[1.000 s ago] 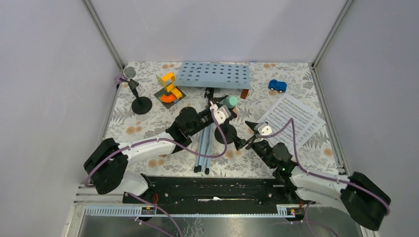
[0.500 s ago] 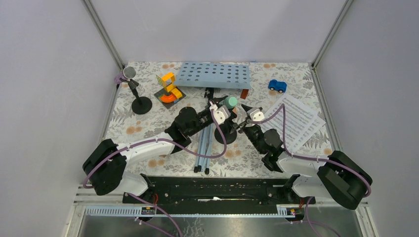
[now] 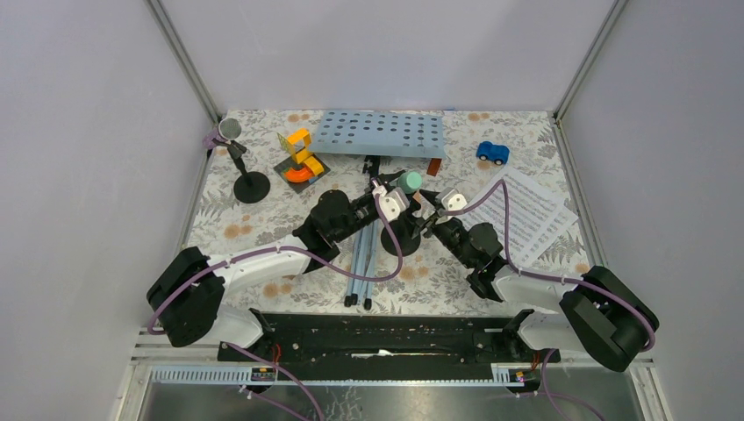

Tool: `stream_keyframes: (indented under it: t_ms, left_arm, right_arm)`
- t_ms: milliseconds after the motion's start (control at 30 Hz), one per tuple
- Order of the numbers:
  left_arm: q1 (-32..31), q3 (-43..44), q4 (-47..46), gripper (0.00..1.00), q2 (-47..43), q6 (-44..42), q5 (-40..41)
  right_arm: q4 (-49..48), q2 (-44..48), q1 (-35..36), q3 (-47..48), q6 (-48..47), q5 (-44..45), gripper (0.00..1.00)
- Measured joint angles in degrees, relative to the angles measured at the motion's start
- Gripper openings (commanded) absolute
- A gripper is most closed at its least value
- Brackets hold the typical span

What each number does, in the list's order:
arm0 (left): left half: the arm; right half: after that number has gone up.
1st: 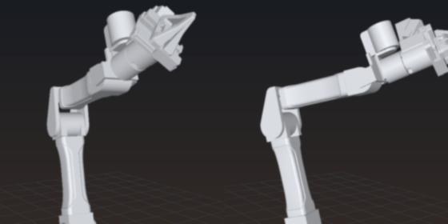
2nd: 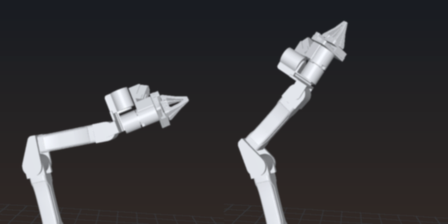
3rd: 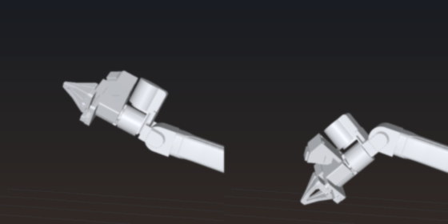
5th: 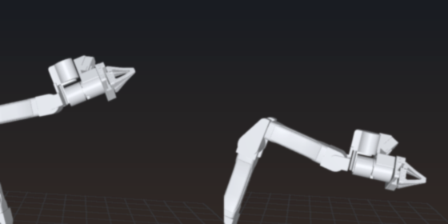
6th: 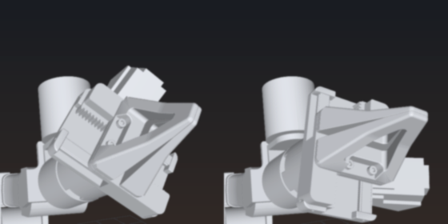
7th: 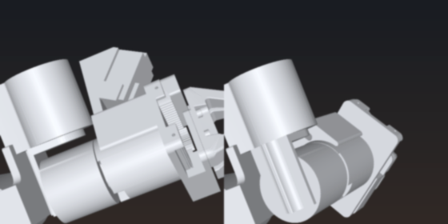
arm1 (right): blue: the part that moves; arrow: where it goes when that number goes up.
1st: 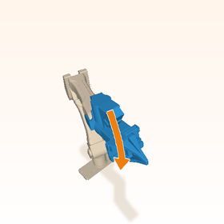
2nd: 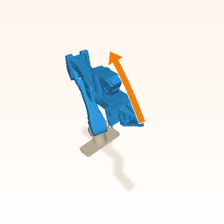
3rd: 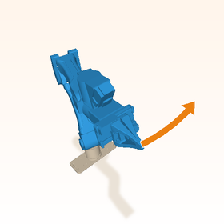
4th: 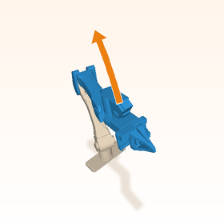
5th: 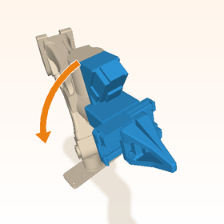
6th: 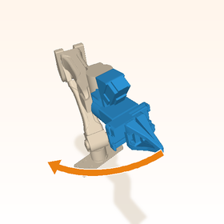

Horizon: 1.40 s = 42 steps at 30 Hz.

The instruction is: Pack up the instrument practice props

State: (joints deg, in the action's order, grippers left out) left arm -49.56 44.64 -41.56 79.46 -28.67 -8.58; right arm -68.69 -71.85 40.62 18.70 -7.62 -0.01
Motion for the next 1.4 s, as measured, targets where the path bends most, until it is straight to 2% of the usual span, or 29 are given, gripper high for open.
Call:
stream_keyframes:
  t_ms: [100, 167, 233, 267, 300, 400, 600, 767, 1000, 1133, 1233, 1300, 1400]
  left_arm:
    - [-0.1, 0.0, 0.0, 0.03, 0.0, 0.0, 0.0]
    - [-0.1, 0.0, 0.0, 0.03, 0.0, 0.0, 0.0]
    - [-0.1, 0.0, 0.0, 0.03, 0.0, 0.0, 0.1]
    - [-0.2, 0.0, 0.0, 0.03, 0.0, 0.0, 0.2]
    - [-0.2, 0.0, 0.0, 0.03, 0.0, -0.1, 0.2]
    - [-0.3, 0.0, 1.1, 0.02, 0.0, 0.0, 0.2]
    - [-0.3, 0.0, 1.2, 0.0, 0.0, -0.1, 1.1]
    - [-0.3, 1.1, 2.8, 0.0, -0.3, -1.6, 5.3]
    - [3.1, 11.0, 8.6, 0.0, -0.5, -2.7, 10.3]
    - [4.0, 15.0, 11.1, 0.0, -3.7, -1.4, 13.1]
    - [3.9, 15.3, 15.2, 0.02, -8.2, 1.3, 14.2]
    - [3.9, 15.3, 19.3, 0.02, -11.5, 4.1, 14.6]
    - [3.9, 15.2, 26.4, 0.02, -17.2, 8.6, 14.8]
  right_arm:
    - [0.3, 0.0, 0.0, 0.0, 0.0, -0.8, 0.66]
    - [0.4, 0.0, 0.0, 0.0, 0.0, -1.3, 0.54]
    - [0.8, 0.4, 0.1, -0.2, 0.2, -2.6, 0.39]
    - [0.8, 0.4, 0.1, -0.2, 0.2, -2.6, 0.24]
    - [0.9, 0.6, 0.1, -0.3, 0.2, -2.8, 0.16]
    - [1.2, 0.8, 0.0, -0.6, 0.5, -2.4, 0.0]
    - [1.2, 0.9, 0.0, -0.7, 0.3, -2.1, 0.0]
    - [0.5, 0.9, 0.0, -1.1, 0.1, -2.2, 0.0]
    - [-0.7, 1.4, -0.1, -2.2, -0.1, -1.9, 0.0]
    - [-0.3, 1.9, -0.1, -2.3, -0.1, -1.4, 0.15]
    - [0.3, 2.5, -0.1, -2.3, -0.1, -1.1, 0.4]
    - [1.3, 3.0, -0.1, -2.3, -0.1, -1.1, 0.51]
    - [3.0, 4.7, -0.2, -2.3, 0.2, -1.0, 0.6]
